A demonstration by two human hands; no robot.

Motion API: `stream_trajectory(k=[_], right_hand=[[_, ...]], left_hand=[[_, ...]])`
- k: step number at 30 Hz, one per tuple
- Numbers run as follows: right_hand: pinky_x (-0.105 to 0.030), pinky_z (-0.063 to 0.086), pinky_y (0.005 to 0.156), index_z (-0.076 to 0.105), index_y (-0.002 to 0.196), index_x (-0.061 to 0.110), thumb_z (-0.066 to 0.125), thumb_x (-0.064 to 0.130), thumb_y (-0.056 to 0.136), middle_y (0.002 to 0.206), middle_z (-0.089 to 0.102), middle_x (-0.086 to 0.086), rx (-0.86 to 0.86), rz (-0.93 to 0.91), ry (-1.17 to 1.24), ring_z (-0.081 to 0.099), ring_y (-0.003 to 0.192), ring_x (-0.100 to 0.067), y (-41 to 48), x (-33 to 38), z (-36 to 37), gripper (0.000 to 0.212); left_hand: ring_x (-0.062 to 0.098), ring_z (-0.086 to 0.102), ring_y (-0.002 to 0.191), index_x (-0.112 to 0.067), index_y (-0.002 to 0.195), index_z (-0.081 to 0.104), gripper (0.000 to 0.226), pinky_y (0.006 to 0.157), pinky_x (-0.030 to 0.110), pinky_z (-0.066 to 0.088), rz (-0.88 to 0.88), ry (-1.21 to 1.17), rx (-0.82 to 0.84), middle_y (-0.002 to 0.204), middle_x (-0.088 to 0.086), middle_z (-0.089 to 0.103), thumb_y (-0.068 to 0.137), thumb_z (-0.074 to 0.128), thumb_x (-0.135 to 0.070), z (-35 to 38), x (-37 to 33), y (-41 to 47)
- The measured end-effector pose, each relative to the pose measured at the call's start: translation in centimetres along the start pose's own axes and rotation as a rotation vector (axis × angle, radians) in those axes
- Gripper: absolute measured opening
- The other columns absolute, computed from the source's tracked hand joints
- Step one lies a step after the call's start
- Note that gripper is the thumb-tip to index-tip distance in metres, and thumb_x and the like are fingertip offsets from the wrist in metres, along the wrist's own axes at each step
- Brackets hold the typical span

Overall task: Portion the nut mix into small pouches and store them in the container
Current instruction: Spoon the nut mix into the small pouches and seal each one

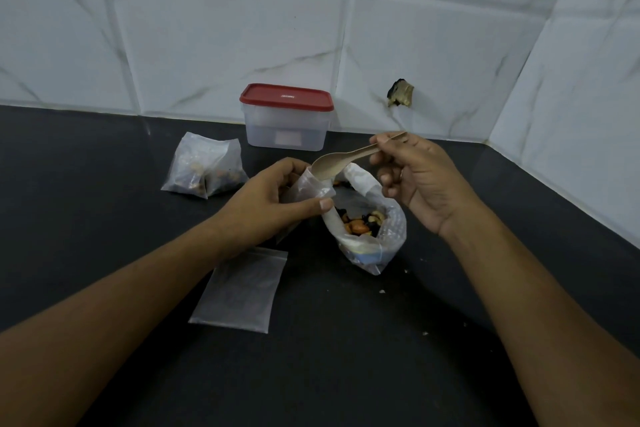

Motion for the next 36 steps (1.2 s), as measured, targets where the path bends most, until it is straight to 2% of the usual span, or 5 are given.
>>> stream_trajectory(k=[4, 18, 24, 32, 36], right_hand=[[-0.021, 0.040, 0.046, 0.070, 0.110, 0.009, 0.066, 0.020, 0.100, 0.076, 0.067, 0.000, -0.090, -0.002, 0.048, 0.051, 0.056, -0.010, 0.2, 0.1, -1.1, 0.016], [-0.022, 0.048, 0.057, 0.070, 0.095, 0.016, 0.056, 0.026, 0.107, 0.072, 0.065, 0.003, -0.013, -0.337, -0.763, 0.057, 0.056, -0.008, -0.2, 1.2, -1.4, 0.020], [-0.046, 0.052, 0.063, 0.063, 0.092, 0.006, 0.054, 0.029, 0.107, 0.076, 0.059, -0.020, -0.057, -0.399, -0.816, 0.051, 0.061, -0.018, -0.3, 0.9, -0.9, 0.029], [-0.035, 0.044, 0.061, 0.061, 0.093, 0.007, 0.052, 0.031, 0.108, 0.069, 0.053, 0.001, -0.007, -0.380, -0.742, 0.048, 0.060, -0.012, -0.2, 0.4, -0.7, 0.029], [-0.035, 0.045, 0.062, 0.060, 0.094, 0.006, 0.051, 0.030, 0.109, 0.071, 0.053, -0.006, 0.023, -0.438, -0.743, 0.049, 0.061, -0.014, -0.4, 0.6, -0.5, 0.029]], left_hand=[[0.008, 0.069, 0.110, -0.033, 0.127, 0.060, 0.052, 0.101, 0.043, 0.056, 0.003, -0.005, 0.002, 0.118, -0.010, 0.072, 0.079, 0.080, -0.044, 0.1, -0.1, -0.1], [0.005, 0.070, 0.106, -0.036, 0.126, 0.059, 0.060, 0.097, 0.041, 0.058, 0.016, 0.067, 0.007, 0.115, -0.015, 0.072, 0.072, 0.076, -0.057, 0.1, -0.4, -0.2], [0.006, 0.069, 0.107, -0.039, 0.126, 0.058, 0.066, 0.097, 0.043, 0.058, 0.024, 0.086, 0.025, 0.116, -0.015, 0.072, 0.070, 0.081, -0.065, 0.1, -0.2, -0.1], [0.008, 0.070, 0.106, -0.036, 0.126, 0.059, 0.062, 0.096, 0.044, 0.058, 0.035, 0.080, 0.023, 0.115, -0.013, 0.073, 0.074, 0.081, -0.060, 0.1, -0.2, -0.1], [0.008, 0.071, 0.102, -0.035, 0.125, 0.059, 0.056, 0.093, 0.044, 0.059, 0.040, 0.077, 0.025, 0.113, -0.012, 0.073, 0.075, 0.076, -0.053, 0.2, -0.4, -0.2]])
Point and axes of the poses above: each hand's wrist, its own y-axis towards the middle knuckle, its own z-axis out of the palm, x = y × z, the point moved 3 cm from there along y, towards the middle knuckle
